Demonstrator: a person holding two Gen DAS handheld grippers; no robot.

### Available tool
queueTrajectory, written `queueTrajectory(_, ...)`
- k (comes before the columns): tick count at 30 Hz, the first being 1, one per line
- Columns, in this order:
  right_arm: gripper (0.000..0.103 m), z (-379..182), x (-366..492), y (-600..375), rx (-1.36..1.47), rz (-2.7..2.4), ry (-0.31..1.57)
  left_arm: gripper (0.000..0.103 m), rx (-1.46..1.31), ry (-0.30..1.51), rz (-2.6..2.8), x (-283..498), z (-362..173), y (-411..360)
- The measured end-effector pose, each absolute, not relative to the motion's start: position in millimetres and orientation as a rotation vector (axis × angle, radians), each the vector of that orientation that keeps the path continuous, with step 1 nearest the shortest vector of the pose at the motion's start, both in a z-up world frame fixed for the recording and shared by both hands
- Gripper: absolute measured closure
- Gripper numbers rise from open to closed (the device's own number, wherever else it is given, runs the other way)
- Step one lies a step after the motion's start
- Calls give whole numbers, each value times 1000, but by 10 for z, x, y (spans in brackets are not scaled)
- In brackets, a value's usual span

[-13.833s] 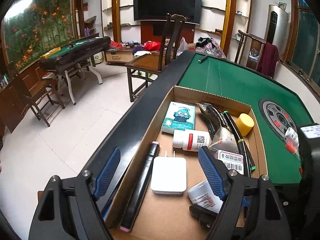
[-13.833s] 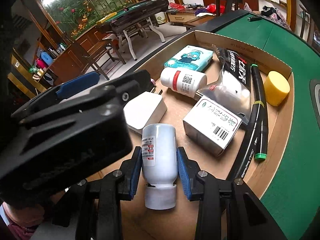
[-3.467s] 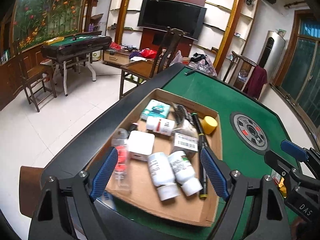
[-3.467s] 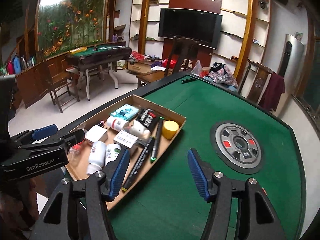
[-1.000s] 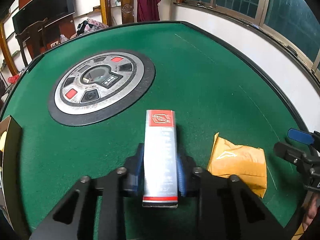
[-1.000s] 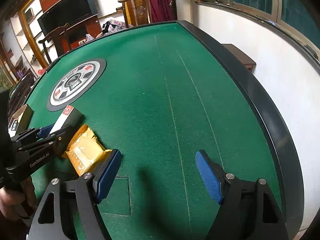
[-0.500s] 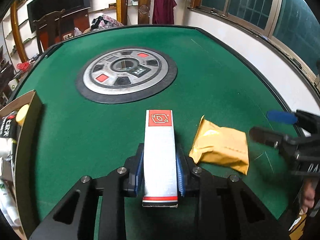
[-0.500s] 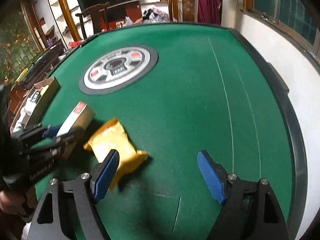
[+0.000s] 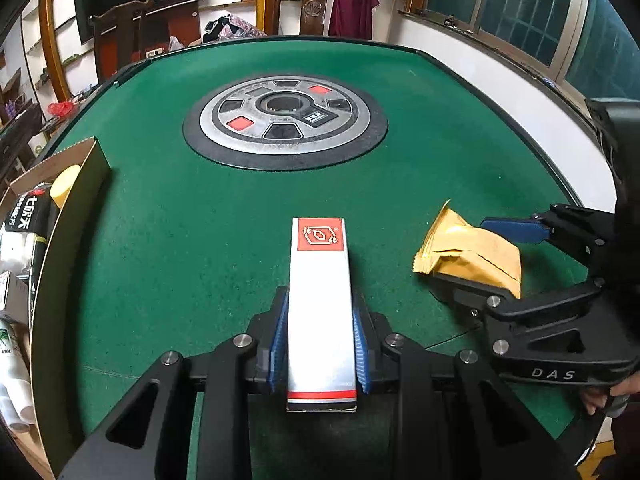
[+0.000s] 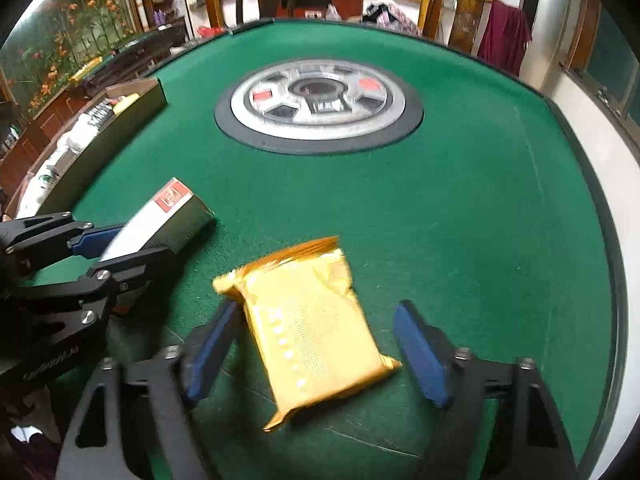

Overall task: Organize objects
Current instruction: 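Grasp the yellow snack packet with right tool while left tool lifts the box, then carry the box and yellow packet toward the tray with both tools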

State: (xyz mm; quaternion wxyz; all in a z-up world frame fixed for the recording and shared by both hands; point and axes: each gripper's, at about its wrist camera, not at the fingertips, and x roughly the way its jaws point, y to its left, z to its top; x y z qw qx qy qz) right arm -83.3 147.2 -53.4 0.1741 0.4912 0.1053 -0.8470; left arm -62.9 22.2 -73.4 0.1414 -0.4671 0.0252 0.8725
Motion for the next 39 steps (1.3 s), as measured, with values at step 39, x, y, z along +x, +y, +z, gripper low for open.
queueTrajectory(39,54,22,-251,1258,1273,-2606,378,77,-1107,-54,2600,10,-150,-117)
